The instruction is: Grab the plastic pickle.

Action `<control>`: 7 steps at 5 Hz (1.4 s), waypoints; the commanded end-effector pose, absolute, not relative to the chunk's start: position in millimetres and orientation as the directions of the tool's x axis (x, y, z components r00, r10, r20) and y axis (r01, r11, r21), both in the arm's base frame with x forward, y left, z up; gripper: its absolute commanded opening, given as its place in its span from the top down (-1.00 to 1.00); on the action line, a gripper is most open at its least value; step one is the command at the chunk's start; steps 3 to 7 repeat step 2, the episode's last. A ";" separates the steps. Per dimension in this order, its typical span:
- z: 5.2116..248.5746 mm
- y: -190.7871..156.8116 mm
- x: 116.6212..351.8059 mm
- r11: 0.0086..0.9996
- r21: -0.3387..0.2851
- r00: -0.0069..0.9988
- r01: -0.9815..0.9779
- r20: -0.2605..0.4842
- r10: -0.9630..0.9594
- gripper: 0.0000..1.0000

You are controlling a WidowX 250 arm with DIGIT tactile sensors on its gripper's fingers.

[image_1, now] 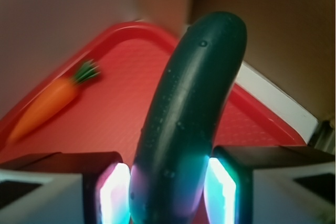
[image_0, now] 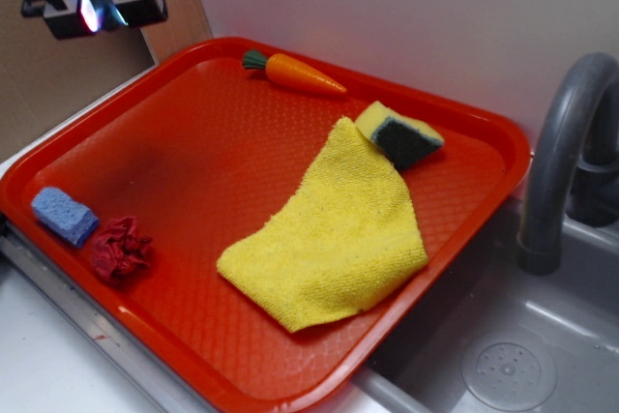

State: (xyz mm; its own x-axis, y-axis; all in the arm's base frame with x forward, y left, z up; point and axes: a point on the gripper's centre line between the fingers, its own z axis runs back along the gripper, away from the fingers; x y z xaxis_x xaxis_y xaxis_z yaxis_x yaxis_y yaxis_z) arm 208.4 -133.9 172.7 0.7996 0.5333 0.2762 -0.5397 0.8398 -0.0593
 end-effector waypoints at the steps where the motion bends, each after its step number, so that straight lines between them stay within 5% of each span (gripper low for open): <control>1: 224.6 -147.0 179.6 0.967 -0.248 0.951 -0.056 0.283 0.127 1.00; 2: 236.4 -131.6 180.2 0.930 -0.318 0.956 0.182 0.279 -0.092 1.00; 7: 236.4 -131.6 180.2 0.930 -0.318 0.956 0.182 0.279 -0.092 1.00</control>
